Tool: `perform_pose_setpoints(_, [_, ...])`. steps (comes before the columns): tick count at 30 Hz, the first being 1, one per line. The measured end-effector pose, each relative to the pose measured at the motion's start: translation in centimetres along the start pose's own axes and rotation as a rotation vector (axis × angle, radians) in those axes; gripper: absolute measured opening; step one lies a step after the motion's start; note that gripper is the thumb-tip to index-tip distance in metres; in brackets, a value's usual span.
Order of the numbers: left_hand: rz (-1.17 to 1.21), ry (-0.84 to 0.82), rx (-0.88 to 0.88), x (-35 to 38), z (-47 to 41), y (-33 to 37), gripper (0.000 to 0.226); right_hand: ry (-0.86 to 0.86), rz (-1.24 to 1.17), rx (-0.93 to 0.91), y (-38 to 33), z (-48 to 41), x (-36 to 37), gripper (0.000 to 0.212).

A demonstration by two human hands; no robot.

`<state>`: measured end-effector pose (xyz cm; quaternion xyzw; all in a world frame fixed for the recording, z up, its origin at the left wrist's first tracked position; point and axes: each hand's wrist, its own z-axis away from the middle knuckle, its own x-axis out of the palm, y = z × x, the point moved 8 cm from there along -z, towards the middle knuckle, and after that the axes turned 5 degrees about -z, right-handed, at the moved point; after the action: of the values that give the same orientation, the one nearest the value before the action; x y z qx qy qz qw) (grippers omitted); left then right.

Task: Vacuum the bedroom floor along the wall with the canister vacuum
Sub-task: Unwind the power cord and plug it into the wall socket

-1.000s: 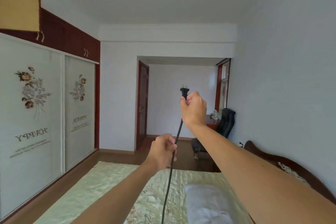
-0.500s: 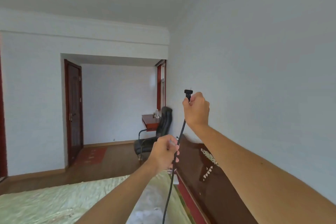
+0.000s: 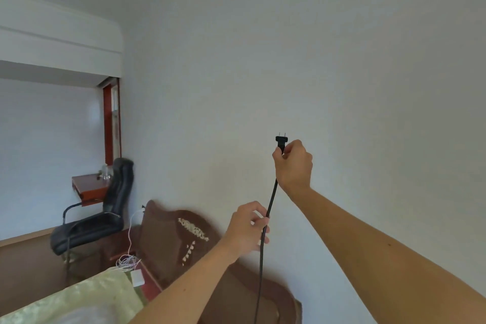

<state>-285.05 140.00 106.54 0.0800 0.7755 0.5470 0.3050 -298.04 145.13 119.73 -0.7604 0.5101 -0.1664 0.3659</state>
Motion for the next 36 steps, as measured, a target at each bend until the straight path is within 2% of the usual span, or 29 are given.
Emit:
perform_pose_setpoints(8, [0.09, -0.284, 0.086, 11.5, -3.6, 1.3, 0.011, 0.179, 0.25, 0.068, 6.4, -2.1, -9.4, 0.02])
perform_pose_setpoints(18, [0.103, -0.554, 0.133, 20.2, -3.9, -0.3, 0.008, 0.306, 0.437, 0.194, 12.8, -0.3, -15.7, 0.017])
perform_pose_setpoints(28, [0.02, -0.799, 0.07, 30.2, 0.1, -8.2, 0.007, 0.362, 0.529, 0.41, 23.6, 7.9, -21.1, 0.018])
perform_pose_setpoints(36, [-0.024, -0.888, -0.075, 38.1, 4.6, -17.1, 0.009, 0.341, 0.57, 0.572, 34.8, 15.3, -23.8, 0.018])
